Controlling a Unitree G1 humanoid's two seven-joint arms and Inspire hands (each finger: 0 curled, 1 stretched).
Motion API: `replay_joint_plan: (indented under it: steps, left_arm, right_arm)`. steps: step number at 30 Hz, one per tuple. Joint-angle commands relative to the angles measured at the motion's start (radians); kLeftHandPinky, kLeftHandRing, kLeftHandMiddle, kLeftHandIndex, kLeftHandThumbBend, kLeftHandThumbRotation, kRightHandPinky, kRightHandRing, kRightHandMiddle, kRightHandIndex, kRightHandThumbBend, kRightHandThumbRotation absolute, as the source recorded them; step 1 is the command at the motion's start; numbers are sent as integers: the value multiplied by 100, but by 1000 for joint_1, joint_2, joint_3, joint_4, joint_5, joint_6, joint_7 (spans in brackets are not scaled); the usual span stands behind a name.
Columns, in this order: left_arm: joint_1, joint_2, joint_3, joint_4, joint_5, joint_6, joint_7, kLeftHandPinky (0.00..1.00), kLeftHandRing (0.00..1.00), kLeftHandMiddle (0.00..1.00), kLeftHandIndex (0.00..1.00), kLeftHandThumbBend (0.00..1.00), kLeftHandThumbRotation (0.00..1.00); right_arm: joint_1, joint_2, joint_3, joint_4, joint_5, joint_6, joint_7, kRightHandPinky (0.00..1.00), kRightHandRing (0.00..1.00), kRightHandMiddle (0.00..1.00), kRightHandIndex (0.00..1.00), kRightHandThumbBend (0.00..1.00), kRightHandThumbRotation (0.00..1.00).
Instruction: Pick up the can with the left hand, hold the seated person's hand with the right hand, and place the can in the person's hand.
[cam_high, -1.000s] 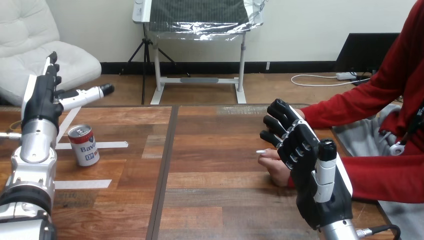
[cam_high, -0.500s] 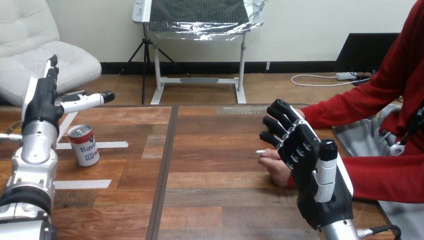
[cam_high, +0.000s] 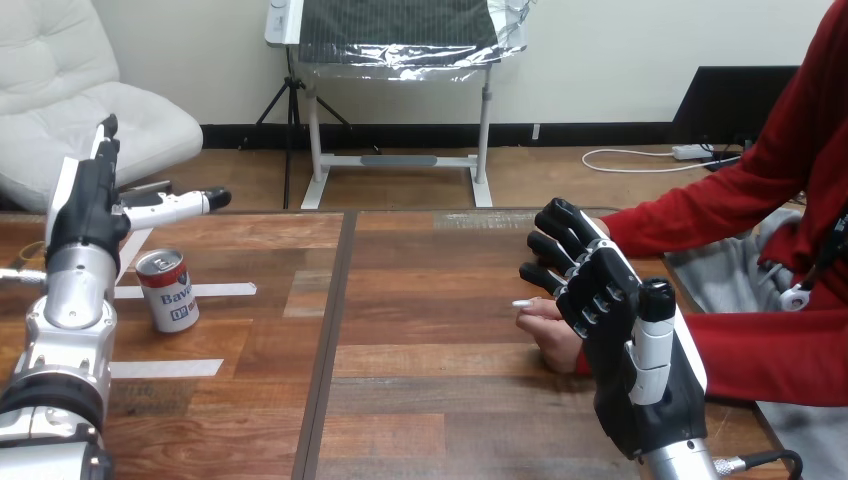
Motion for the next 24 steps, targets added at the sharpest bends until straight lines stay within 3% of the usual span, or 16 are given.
replay_joint_plan:
  steps: [1,24]
  left_arm:
    - [-5,12,-4,-2,-3,4,0,95,99,100,100,92,7]
    - [31,-4,-30,4,15,16,-14,98,100,100,100,89,13]
  right_arm:
    - [-74,7,-3,1,8,-25,-1,84,91,91,89,90,100]
    - [-72,4,-4,-2,5,-29,-1,85,91,91,90,89,100]
